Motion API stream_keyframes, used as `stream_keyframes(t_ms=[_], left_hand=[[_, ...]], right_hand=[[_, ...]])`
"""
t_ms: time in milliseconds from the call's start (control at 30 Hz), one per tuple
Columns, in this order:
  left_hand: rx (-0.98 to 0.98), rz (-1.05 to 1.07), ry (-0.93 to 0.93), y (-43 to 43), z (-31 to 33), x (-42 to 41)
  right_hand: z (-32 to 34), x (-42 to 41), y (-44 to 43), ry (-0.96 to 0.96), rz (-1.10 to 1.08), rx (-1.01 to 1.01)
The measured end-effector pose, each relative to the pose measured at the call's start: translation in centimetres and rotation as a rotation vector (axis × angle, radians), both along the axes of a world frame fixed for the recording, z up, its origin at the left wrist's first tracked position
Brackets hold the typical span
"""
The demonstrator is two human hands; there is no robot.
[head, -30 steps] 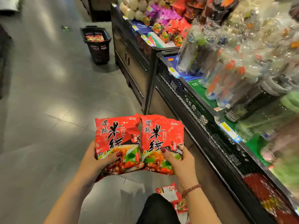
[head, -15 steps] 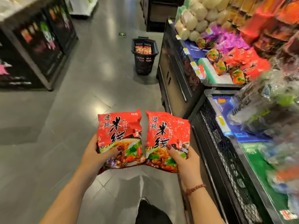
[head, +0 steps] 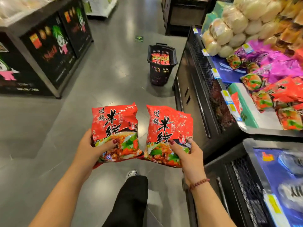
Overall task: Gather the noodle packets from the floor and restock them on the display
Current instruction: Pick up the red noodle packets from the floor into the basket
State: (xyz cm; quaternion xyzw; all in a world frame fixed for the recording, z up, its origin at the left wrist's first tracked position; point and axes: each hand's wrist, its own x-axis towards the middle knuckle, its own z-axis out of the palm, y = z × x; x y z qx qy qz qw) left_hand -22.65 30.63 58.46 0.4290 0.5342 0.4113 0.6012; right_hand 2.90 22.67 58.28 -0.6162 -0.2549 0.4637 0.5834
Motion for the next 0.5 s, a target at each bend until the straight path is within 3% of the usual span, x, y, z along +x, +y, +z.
stream_keyframes(t_ms=[500], left_hand=[[-0.032, -0.051, -0.022, 32.9, 0.9, 3.8]], right_hand=[[1.9, 4.4, 32.4, -0.091, 0.026, -0.012]])
